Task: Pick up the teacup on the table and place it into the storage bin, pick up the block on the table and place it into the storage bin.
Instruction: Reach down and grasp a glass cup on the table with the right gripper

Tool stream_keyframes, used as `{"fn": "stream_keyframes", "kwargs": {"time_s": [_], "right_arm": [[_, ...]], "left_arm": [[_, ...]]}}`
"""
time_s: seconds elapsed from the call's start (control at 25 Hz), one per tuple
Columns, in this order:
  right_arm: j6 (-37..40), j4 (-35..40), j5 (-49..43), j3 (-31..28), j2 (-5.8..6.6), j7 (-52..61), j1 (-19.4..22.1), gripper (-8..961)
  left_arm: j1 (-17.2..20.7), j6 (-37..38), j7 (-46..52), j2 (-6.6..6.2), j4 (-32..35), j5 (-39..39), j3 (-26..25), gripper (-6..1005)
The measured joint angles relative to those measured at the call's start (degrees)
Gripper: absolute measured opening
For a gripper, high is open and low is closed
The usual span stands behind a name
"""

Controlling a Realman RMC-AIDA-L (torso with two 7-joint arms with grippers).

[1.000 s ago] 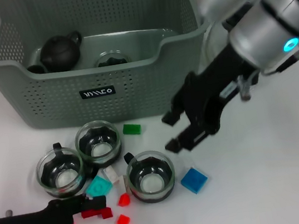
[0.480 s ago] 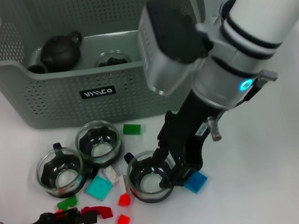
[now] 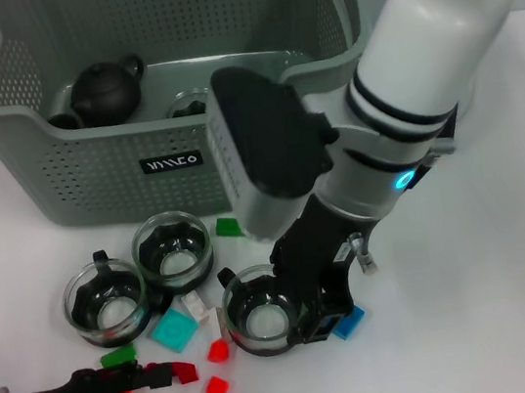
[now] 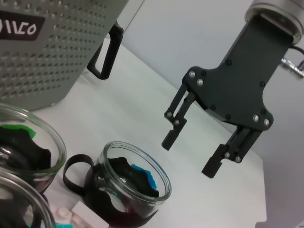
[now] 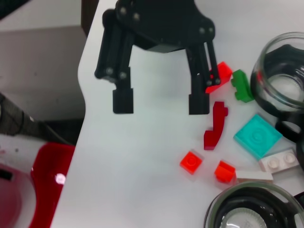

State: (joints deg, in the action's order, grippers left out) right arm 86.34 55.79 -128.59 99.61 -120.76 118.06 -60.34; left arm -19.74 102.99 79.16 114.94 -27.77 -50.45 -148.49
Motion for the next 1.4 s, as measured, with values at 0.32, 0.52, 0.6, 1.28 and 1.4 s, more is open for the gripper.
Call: {"fn": "stream_keyframes", "kwargs": {"time_s": [0.32, 0.52, 0.6, 1.28, 1.4], "right_arm": [[-4.05, -0.4, -0.19, 5.4, -0.17, -0.78, -1.88, 582], [-7.63, -0.53, -0.05, 9.55, -0.4, -0.8, -1.89, 582], [-8.95, -0.59, 0.11, 10.91, -0.5, -0.76, -1.85, 582], [-11.92, -2.9, 2.11, 13.7, -0.82, -0.74, -1.68, 583], [-12.91, -3.05, 3.16, 14.17, -0.86, -1.03, -1.33, 583]], "left_arm": [[0.01, -0.46, 0.6, 0.02, 0.0, -0.24, -0.31, 909], [-0.04, -1.05, 0.72, 0.04, 0.0, -0.28, -0.61, 909], [-0.05, -1.3, 0.73, 0.09, 0.0, -0.28, -0.97, 909], [-0.31, -2.17, 0.74, 0.11, 0.11, -0.35, -1.18, 907], [-0.37, -2.23, 0.74, 0.11, 0.17, -0.36, -1.19, 907]]}}
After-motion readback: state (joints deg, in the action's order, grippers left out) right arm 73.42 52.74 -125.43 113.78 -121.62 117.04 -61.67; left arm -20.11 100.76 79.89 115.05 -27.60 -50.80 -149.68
